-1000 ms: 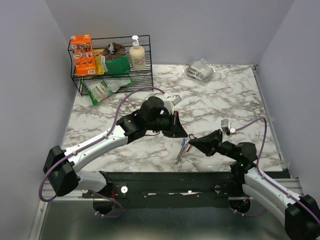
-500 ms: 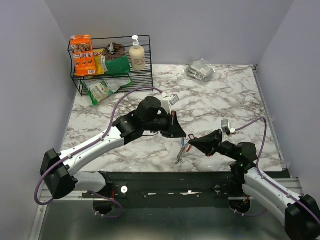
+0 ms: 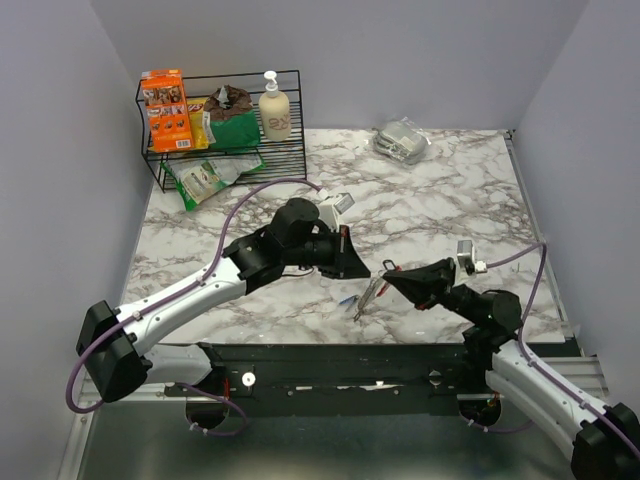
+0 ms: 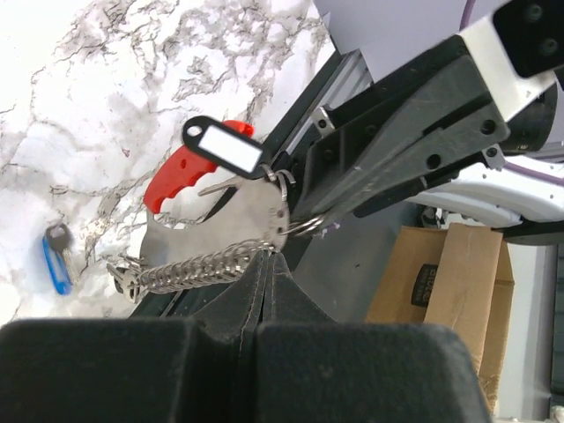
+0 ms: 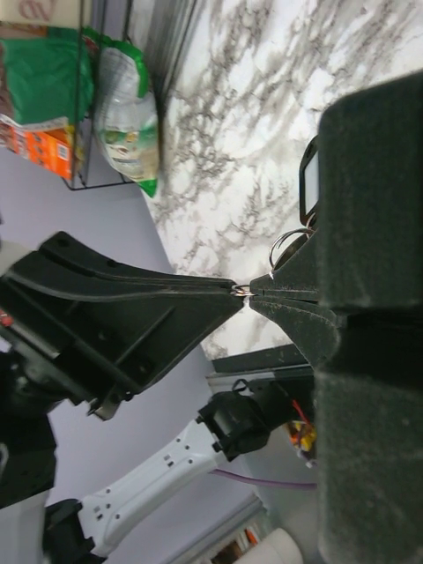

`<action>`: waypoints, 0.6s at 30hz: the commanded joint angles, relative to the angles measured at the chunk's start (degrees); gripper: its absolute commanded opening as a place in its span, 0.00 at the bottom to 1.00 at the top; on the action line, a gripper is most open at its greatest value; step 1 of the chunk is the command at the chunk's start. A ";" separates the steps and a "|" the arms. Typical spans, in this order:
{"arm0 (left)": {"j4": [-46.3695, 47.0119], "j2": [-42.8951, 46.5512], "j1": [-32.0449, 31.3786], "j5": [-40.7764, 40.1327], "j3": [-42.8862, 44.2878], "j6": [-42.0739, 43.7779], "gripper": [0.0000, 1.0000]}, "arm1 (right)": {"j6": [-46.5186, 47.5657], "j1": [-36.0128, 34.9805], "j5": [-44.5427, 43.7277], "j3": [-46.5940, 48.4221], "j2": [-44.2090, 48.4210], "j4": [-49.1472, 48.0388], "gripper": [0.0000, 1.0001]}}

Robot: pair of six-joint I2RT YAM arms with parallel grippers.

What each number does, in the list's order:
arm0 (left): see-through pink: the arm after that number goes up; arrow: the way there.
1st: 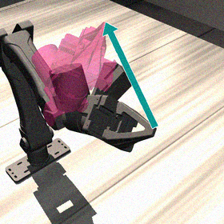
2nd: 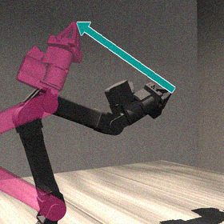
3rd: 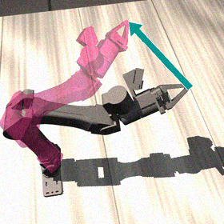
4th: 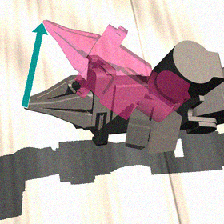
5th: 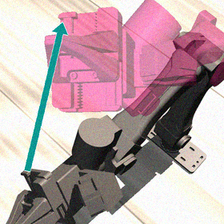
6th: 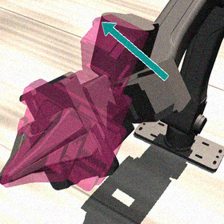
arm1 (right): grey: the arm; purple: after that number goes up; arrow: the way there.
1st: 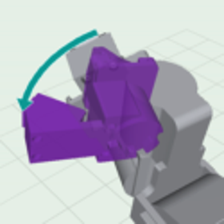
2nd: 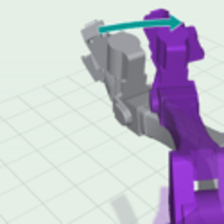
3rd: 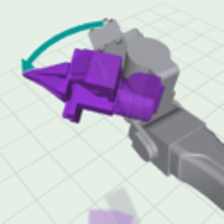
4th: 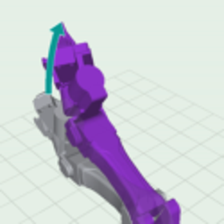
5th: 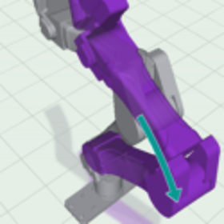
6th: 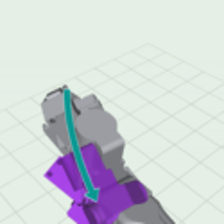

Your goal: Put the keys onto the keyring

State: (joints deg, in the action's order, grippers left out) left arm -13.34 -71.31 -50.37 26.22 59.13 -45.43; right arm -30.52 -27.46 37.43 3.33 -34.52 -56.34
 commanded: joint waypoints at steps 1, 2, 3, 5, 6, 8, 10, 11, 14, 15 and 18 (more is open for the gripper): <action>3.50 2.93 -0.08 -2.40 -1.21 -1.68 0.00 | 1.95 -0.66 -7.80 -2.81 3.23 -3.08 0.00; 3.50 3.02 -0.08 -3.10 -1.13 -1.77 0.00 | 2.22 -0.66 -8.25 -2.72 3.49 -2.64 0.00; 3.06 3.28 0.01 -3.45 -1.04 -1.59 0.00 | 2.48 -0.75 -8.51 -2.72 3.41 -2.55 0.00; 2.19 3.98 0.27 -5.72 -0.95 -0.72 0.00 | 2.66 -0.75 -8.43 -2.80 3.41 -2.46 0.01; 0.44 4.07 0.45 -6.70 -0.95 -0.28 0.00 | 2.57 -0.66 -8.51 -2.72 3.50 -2.38 0.00; -1.67 4.51 0.62 -8.80 -1.04 2.00 0.06 | 2.75 -0.66 -8.69 -2.72 4.11 -0.46 0.00; -2.57 5.65 0.62 -11.18 -1.74 3.76 0.18 | 3.18 -0.66 -8.34 -2.72 5.43 1.31 0.00; -2.13 6.26 0.62 -11.88 -2.87 5.68 0.35 | 3.62 -0.66 -7.90 -2.80 5.61 2.36 0.00; 3.13 9.16 0.71 -10.14 -6.56 8.77 0.57 | 5.73 -0.66 -4.66 -0.88 5.35 8.68 0.01; 6.02 9.69 0.71 -9.18 -7.10 11.39 0.57 | 6.09 -0.66 -3.60 -0.44 4.82 9.22 0.01; 11.04 11.10 0.62 -4.96 -9.65 15.61 0.58 | 6.44 -0.66 1.84 2.11 2.36 10.36 0.00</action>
State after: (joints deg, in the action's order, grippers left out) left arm -10.96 -62.74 -49.82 17.85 52.51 -38.24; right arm -26.48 -27.81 33.01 3.33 -30.24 -49.69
